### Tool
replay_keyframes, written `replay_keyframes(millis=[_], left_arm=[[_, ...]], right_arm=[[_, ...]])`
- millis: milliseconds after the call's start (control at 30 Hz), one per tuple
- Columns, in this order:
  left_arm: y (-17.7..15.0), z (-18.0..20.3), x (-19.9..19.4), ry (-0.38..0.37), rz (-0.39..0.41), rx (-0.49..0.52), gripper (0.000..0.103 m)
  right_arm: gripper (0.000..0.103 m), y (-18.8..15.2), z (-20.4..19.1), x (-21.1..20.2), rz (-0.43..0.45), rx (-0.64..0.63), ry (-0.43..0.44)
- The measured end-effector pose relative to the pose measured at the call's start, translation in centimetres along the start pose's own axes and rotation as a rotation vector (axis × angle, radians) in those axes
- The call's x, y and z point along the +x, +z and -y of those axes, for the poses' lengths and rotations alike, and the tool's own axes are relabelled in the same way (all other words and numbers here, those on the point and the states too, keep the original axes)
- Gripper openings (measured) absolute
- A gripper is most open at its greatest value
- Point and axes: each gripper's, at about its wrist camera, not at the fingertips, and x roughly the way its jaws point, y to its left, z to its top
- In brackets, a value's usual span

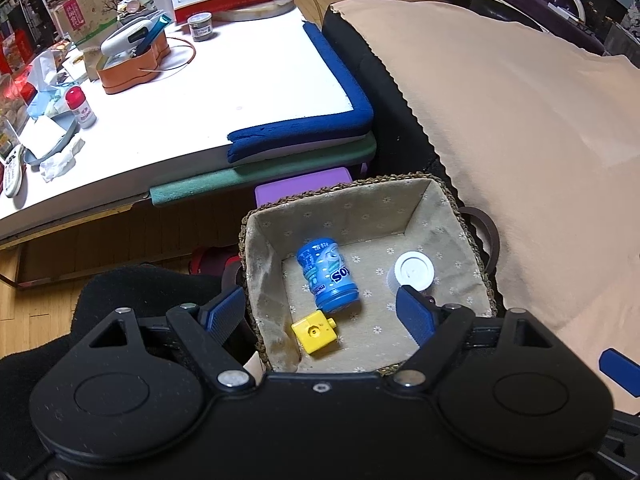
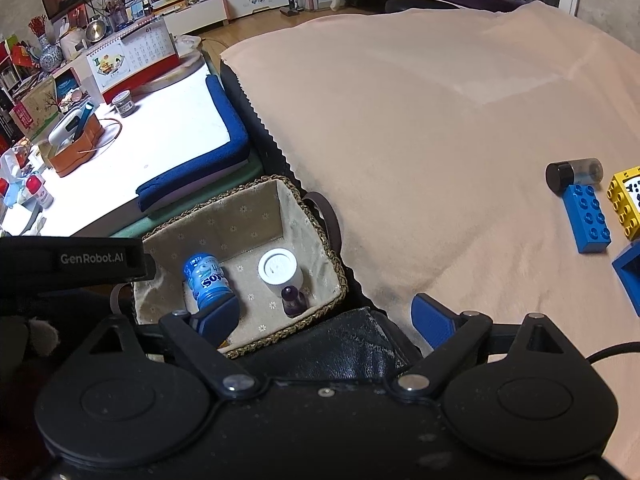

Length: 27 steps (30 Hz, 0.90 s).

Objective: Organize rigid objects
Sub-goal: 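Withdraw both tools from the basket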

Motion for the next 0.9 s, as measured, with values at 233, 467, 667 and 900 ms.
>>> replay_keyframes(millis=[233,467,667,900], left_arm=[[-0.4,0.4,-0.4,-0.014,0.011,0.014,0.082],[-0.9,1.0,-0.8,-0.021,0.026,0.041,0.082],[-1.3,1.8,-1.3,-0.040,0.051,0.079,0.083],[-2.2,3.7,-2.1,-0.086,0.092,0.172,0.089]], right_arm=[[0.094,-0.3,0.2,0.1,-0.005,0.001,-0.004],[0.095,-0.8,1.2,0.0,-0.008,0.019,-0.017],[0.097,-1.4,2.8,-0.4,0.002,0.049,-0.036],[0.100,-2.5,6.2,-2.0,0.072,0.131,-0.090]])
